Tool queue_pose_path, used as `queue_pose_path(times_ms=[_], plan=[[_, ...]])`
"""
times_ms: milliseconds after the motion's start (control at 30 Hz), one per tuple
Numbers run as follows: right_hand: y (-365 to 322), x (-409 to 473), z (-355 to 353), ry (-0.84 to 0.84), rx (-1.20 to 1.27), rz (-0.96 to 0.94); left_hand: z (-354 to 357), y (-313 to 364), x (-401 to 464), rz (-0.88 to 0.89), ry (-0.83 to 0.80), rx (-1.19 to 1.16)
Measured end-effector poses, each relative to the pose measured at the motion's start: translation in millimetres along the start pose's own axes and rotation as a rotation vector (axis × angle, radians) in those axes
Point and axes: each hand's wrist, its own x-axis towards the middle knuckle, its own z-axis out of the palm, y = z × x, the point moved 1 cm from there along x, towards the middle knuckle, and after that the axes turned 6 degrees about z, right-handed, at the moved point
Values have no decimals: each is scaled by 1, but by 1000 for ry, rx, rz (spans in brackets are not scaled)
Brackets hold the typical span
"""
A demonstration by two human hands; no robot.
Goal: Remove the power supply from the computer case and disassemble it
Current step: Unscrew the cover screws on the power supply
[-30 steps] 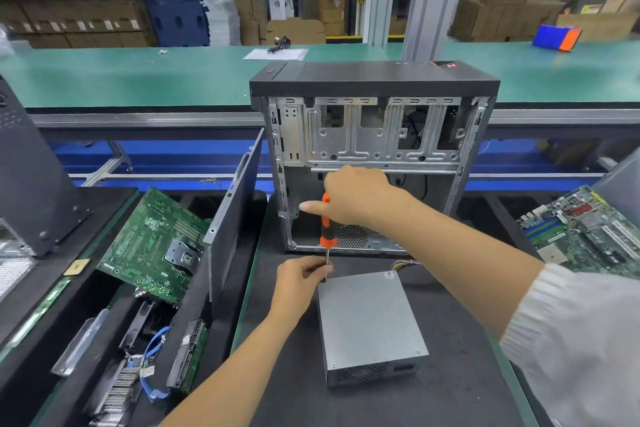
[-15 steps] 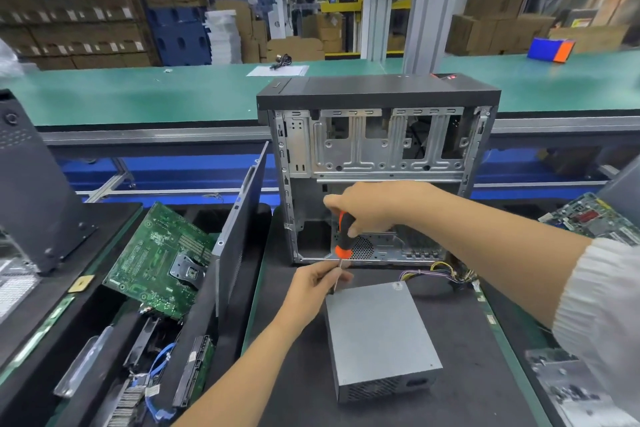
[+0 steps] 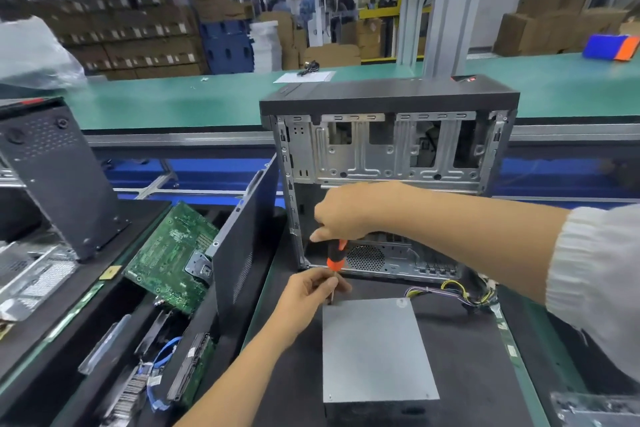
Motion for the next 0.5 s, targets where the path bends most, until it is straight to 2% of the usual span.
queue_pose_path(times_ms=[67, 200, 300, 400, 500], plan=[[3, -4, 1, 55, -56, -138, -1, 6, 3, 1, -27, -28], [8, -7, 0, 10, 55, -292, -2, 13, 9, 5, -43, -67], [12, -7, -2, 66, 148, -182, 0, 11, 12, 25, -44, -91], [9, -3, -3, 203, -45, 2, 0, 9, 14, 17, -66, -77], [3, 1, 0, 220, -186, -27, -2, 9, 15, 24, -90, -75]])
